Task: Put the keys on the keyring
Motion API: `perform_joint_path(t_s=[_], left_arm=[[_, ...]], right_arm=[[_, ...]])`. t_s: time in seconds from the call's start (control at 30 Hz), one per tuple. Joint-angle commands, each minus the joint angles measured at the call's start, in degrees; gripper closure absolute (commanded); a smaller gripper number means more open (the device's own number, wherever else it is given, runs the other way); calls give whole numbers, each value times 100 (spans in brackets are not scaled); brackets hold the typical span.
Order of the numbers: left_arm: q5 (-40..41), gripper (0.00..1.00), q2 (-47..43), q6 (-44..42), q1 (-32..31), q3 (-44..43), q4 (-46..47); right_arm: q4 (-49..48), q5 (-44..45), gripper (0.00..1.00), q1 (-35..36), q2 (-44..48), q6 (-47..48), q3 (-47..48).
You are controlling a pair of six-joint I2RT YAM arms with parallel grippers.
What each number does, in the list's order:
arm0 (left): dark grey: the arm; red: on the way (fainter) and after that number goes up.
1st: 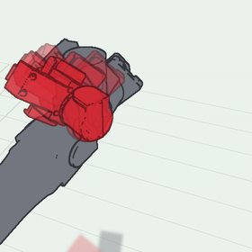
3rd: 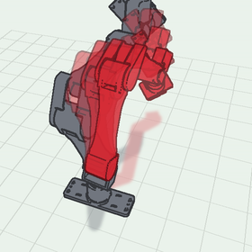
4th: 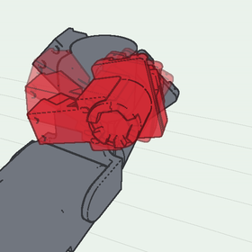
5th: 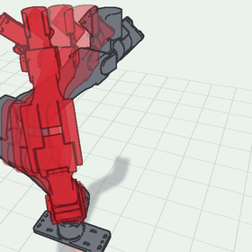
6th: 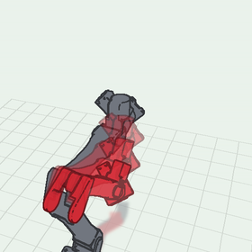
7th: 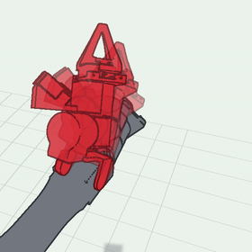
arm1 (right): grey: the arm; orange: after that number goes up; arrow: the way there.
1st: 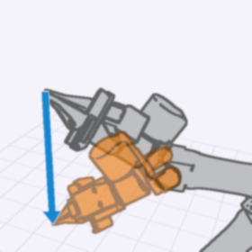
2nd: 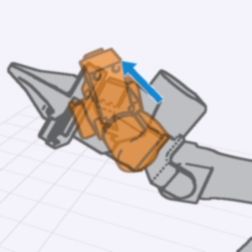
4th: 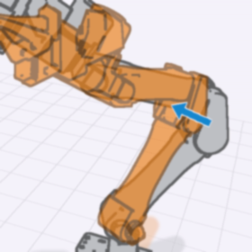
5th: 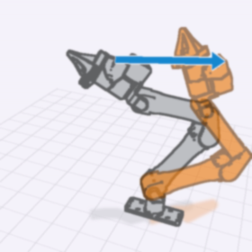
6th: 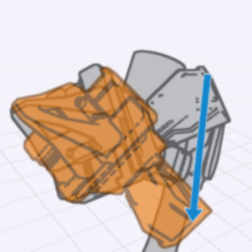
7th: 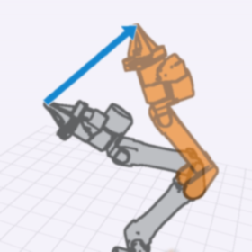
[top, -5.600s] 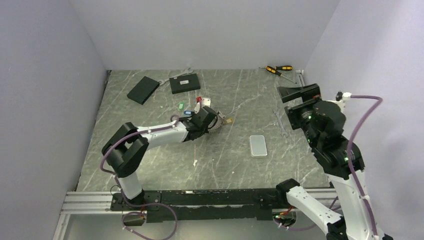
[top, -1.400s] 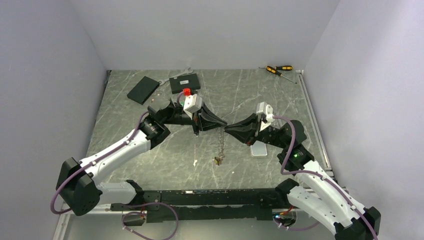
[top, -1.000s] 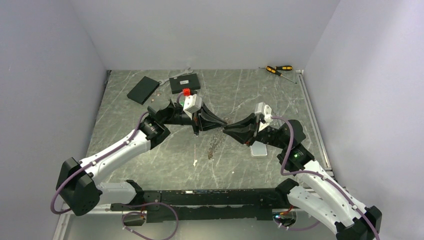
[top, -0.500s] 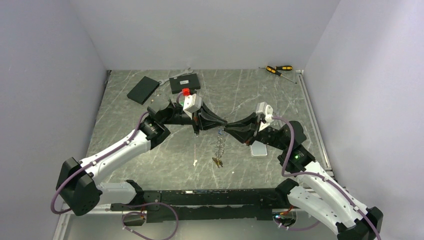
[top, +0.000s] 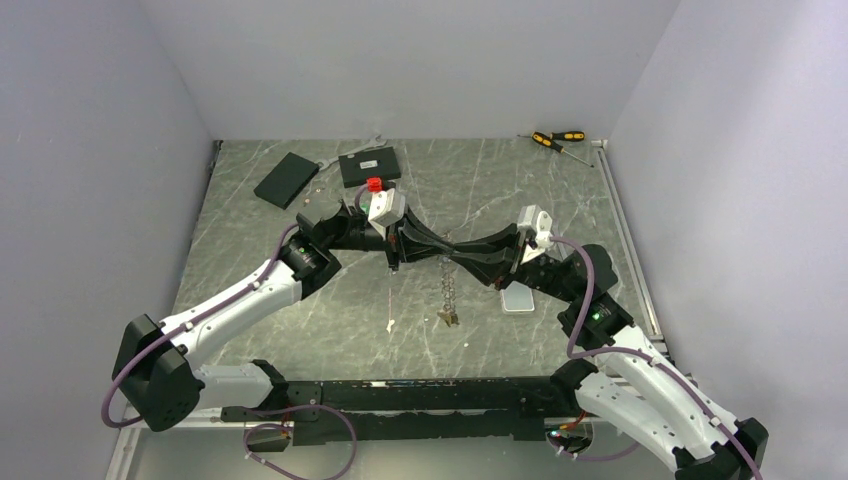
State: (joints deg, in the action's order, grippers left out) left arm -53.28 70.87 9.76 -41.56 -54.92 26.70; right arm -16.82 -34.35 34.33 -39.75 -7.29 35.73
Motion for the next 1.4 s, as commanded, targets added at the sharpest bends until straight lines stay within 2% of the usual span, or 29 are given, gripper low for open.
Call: perform_joint_path(t_s=[0.0,0.2,0.53,1.37], left_arm=[[-80,100,-56,81,-45,-41,331],[-10,100,-114,102,-40,-4,394],[76,100,-199,229,-39,64,607],[171,100,-240,452,-37,88,922]], right_arm=[[-340,18,75,30,3,67,244],[-340,24,75,38,-14,26,201],[-325,16,63,57,-24,8,159],[-304,77,72,83,15,-8,253]])
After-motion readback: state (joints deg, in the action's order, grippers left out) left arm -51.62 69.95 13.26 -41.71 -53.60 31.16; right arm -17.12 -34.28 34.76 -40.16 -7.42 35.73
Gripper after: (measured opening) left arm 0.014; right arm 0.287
